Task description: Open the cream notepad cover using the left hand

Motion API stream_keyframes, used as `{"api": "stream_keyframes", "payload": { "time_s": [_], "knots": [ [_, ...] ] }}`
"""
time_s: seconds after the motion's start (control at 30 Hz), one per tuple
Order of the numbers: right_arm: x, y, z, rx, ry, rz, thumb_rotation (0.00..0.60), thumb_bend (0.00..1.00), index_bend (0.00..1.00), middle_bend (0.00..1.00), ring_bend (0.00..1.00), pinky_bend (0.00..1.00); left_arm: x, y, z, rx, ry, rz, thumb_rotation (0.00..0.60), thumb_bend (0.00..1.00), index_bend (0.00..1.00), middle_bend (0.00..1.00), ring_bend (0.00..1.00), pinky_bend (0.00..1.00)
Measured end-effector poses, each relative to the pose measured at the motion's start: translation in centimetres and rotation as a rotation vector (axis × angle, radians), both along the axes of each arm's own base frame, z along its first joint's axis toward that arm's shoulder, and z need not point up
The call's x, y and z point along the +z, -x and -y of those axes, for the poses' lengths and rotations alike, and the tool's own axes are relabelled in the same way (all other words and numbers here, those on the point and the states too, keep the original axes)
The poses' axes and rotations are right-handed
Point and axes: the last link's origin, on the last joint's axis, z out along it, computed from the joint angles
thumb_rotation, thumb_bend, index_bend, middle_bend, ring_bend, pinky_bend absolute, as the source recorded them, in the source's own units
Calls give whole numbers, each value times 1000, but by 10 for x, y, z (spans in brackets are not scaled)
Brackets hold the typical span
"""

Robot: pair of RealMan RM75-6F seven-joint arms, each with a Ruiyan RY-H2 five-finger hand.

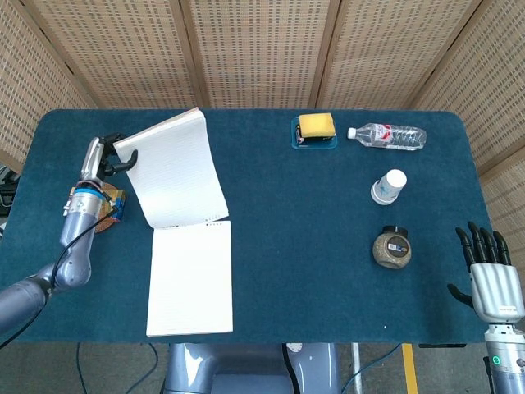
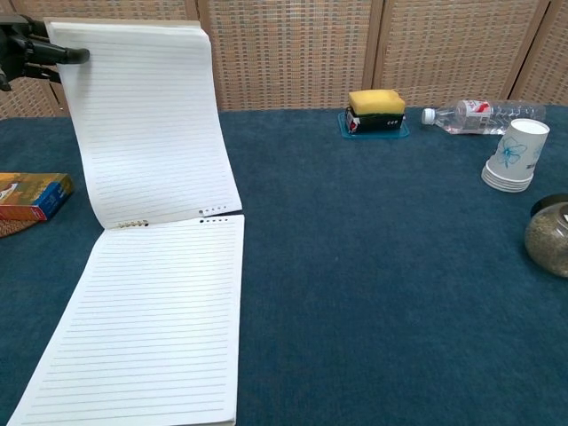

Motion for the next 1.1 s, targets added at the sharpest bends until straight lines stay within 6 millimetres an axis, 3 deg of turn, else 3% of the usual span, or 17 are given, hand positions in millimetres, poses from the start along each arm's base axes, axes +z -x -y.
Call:
{"api": "stream_keyframes", "payload": {
  "time_s": [0.03, 0.1, 0.23, 0.37, 0.6, 0.73, 0.87, 1.1],
  "knots": [
    [0, 1, 0, -3, 1, -3, 600, 0, 48, 0, 0, 0, -2, 0, -3, 6, 15, -13, 600, 103, 10, 0, 0, 4],
    [-1, 2, 1, -8, 1, -7, 600, 0, 48, 0, 0, 0, -8, -1, -11, 15, 51, -38, 600, 0, 0, 0, 0, 0],
    [0, 3, 2, -9, 7, -9, 600, 0, 48, 0, 0, 0, -16, -3, -17, 18, 50, -38, 600, 0, 0, 0, 0, 0],
    [-1, 1, 1, 0, 4, -8, 600, 0, 48, 0, 0, 0, -3, -6, -22, -9, -79, -33, 600, 0, 0, 0, 0, 0],
    [-3, -5, -2, 31, -11, 0, 600, 0, 48, 0, 0, 0, 23, 8, -2, -72, -137, -58, 600, 0, 0, 0, 0, 0],
    [-1, -7, -5, 45, -12, 11, 600, 0, 48, 0, 0, 0, 32, 24, 35, -122, -148, -148, 600, 0, 0, 0, 0, 0],
    [0, -8, -6, 57, -14, 24, 600, 0, 48, 0, 0, 0, 43, 44, 95, -162, -149, -335, 600, 0, 0, 0, 0, 0],
    [1, -8, -7, 68, -15, 33, 600, 0, 47, 0, 0, 0, 50, 60, 197, -121, -50, -627, 600, 0, 0, 0, 0, 0]
  ]
}}
